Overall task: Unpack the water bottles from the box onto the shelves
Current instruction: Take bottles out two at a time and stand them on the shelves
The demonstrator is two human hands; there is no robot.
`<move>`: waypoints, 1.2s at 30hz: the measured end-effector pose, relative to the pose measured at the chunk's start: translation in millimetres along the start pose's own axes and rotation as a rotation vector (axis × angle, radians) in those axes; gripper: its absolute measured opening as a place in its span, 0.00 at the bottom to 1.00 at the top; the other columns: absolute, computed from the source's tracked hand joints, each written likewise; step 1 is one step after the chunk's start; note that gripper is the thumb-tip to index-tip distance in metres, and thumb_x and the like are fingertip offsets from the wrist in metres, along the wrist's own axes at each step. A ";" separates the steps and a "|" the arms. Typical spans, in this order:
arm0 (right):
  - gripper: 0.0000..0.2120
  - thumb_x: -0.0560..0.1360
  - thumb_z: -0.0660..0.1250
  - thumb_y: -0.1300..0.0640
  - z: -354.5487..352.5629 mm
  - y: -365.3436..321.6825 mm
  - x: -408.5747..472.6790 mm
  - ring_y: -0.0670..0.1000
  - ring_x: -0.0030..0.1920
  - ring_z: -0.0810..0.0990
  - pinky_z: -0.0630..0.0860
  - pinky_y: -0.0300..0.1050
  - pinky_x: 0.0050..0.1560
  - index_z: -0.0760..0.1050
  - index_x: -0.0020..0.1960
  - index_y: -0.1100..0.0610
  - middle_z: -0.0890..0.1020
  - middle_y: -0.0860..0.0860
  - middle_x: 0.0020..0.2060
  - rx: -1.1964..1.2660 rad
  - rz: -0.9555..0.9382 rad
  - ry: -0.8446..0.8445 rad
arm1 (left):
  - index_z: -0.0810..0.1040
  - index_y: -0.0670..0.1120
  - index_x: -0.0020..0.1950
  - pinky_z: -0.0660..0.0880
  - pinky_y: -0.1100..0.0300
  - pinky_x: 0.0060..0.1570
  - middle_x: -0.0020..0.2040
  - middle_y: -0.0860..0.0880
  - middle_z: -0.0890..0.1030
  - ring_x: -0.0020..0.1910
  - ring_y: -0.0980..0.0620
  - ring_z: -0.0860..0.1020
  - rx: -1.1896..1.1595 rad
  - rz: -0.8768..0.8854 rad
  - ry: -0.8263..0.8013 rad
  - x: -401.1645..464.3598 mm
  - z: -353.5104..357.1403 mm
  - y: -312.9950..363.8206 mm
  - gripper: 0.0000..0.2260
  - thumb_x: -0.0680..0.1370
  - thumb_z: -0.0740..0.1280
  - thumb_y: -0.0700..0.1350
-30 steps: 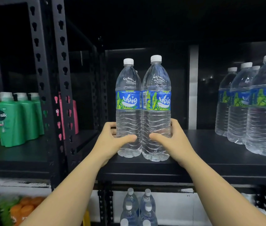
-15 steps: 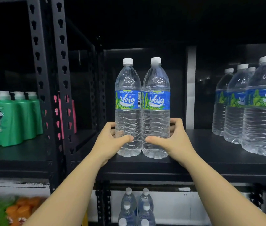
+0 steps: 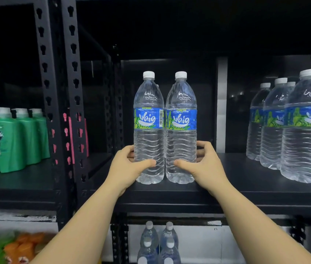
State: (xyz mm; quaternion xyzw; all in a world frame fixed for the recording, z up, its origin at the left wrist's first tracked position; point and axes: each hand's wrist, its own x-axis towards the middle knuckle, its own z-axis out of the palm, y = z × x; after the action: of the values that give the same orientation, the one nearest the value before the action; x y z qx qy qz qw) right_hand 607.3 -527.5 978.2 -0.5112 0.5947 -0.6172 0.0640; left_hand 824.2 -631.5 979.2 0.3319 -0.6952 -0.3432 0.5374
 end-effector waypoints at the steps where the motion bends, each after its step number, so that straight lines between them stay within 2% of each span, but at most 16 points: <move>1: 0.37 0.62 0.87 0.47 1.1 1.3 1.8 0.45 0.50 0.85 0.83 0.51 0.54 0.72 0.64 0.46 0.84 0.44 0.54 0.002 0.014 0.012 | 0.84 0.52 0.57 0.83 0.52 0.55 0.49 0.55 0.89 0.47 0.57 0.87 0.006 -0.001 0.010 1.0 0.2 -0.8 0.24 0.63 0.85 0.46; 3: 0.34 0.64 0.87 0.48 2.7 4.2 5.5 0.44 0.49 0.85 0.83 0.51 0.56 0.73 0.64 0.48 0.84 0.44 0.54 0.004 0.038 0.026 | 0.85 0.53 0.56 0.83 0.53 0.56 0.50 0.54 0.89 0.47 0.58 0.86 0.024 -0.001 0.031 3.1 0.7 -3.1 0.23 0.63 0.85 0.47; 5: 0.34 0.65 0.86 0.48 3.5 6.4 8.4 0.44 0.50 0.85 0.83 0.52 0.57 0.73 0.64 0.49 0.84 0.43 0.55 -0.010 0.047 0.032 | 0.83 0.54 0.59 0.82 0.54 0.56 0.55 0.52 0.87 0.50 0.57 0.86 0.042 -0.003 0.061 5.8 1.4 -5.9 0.28 0.61 0.85 0.52; 7: 0.33 0.66 0.85 0.47 4.8 7.0 10.0 0.44 0.51 0.84 0.83 0.52 0.58 0.73 0.65 0.49 0.84 0.43 0.55 -0.029 0.051 0.030 | 0.78 0.53 0.62 0.82 0.54 0.56 0.57 0.53 0.84 0.53 0.55 0.85 0.032 -0.023 0.094 6.9 1.7 -7.8 0.32 0.62 0.86 0.52; 11: 0.30 0.67 0.85 0.49 8.5 6.0 16.4 0.44 0.52 0.84 0.81 0.53 0.61 0.73 0.63 0.47 0.84 0.42 0.52 -0.061 0.067 0.008 | 0.75 0.52 0.59 0.82 0.51 0.56 0.55 0.53 0.84 0.52 0.54 0.85 0.039 -0.045 0.107 11.7 5.1 -8.6 0.30 0.64 0.87 0.50; 14: 0.30 0.68 0.84 0.50 11.0 4.2 26.4 0.48 0.54 0.85 0.81 0.52 0.62 0.74 0.65 0.50 0.85 0.44 0.53 -0.111 0.080 -0.037 | 0.76 0.52 0.58 0.83 0.50 0.57 0.54 0.54 0.85 0.50 0.56 0.85 0.106 -0.054 0.057 19.9 9.8 -4.7 0.28 0.65 0.86 0.51; 17: 0.30 0.70 0.83 0.48 12.9 2.1 36.8 0.51 0.56 0.84 0.80 0.49 0.60 0.74 0.66 0.52 0.84 0.47 0.56 -0.183 0.093 -0.074 | 0.74 0.52 0.59 0.82 0.52 0.54 0.53 0.55 0.82 0.51 0.57 0.82 0.188 -0.061 -0.008 29.7 14.7 2.2 0.27 0.68 0.85 0.52; 20: 0.28 0.71 0.82 0.48 14.1 3.3 45.3 0.52 0.57 0.84 0.78 0.48 0.56 0.75 0.65 0.52 0.85 0.48 0.56 -0.232 0.094 -0.092 | 0.74 0.52 0.59 0.82 0.50 0.56 0.50 0.56 0.82 0.52 0.54 0.83 0.217 -0.076 -0.012 40.3 18.6 1.6 0.28 0.67 0.85 0.53; 22: 0.27 0.72 0.81 0.48 14.0 4.6 49.6 0.52 0.58 0.84 0.76 0.46 0.55 0.75 0.66 0.52 0.85 0.48 0.58 -0.259 0.091 -0.111 | 0.75 0.51 0.60 0.82 0.48 0.58 0.51 0.55 0.83 0.52 0.53 0.84 0.240 -0.083 -0.011 46.6 20.3 -1.7 0.29 0.66 0.85 0.54; 29: 0.29 0.76 0.78 0.49 14.3 10.3 60.5 0.53 0.64 0.82 0.75 0.45 0.62 0.72 0.73 0.53 0.83 0.49 0.64 -0.312 0.070 -0.153 | 0.75 0.51 0.61 0.82 0.48 0.57 0.50 0.56 0.83 0.52 0.53 0.84 0.305 -0.073 -0.018 60.1 23.5 -8.2 0.29 0.66 0.85 0.57; 34: 0.28 0.78 0.75 0.48 17.8 13.9 63.9 0.54 0.66 0.80 0.73 0.44 0.60 0.70 0.75 0.51 0.82 0.48 0.66 -0.332 0.058 -0.178 | 0.76 0.51 0.62 0.82 0.49 0.57 0.53 0.55 0.84 0.53 0.52 0.84 0.327 -0.059 -0.007 66.0 26.8 -11.2 0.29 0.67 0.84 0.57; 36: 0.29 0.79 0.74 0.48 18.2 16.1 64.5 0.54 0.65 0.80 0.73 0.45 0.58 0.67 0.75 0.53 0.82 0.49 0.65 -0.315 0.078 -0.175 | 0.76 0.51 0.62 0.82 0.49 0.57 0.54 0.54 0.84 0.52 0.52 0.84 0.335 -0.058 -0.010 68.3 28.2 -11.7 0.29 0.67 0.84 0.57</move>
State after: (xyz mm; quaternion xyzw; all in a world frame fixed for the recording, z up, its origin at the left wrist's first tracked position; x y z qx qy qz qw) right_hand 581.4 -588.6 996.9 -0.5433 0.6955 -0.4665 0.0584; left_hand 784.0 -691.2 999.6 0.4352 -0.7354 -0.2395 0.4610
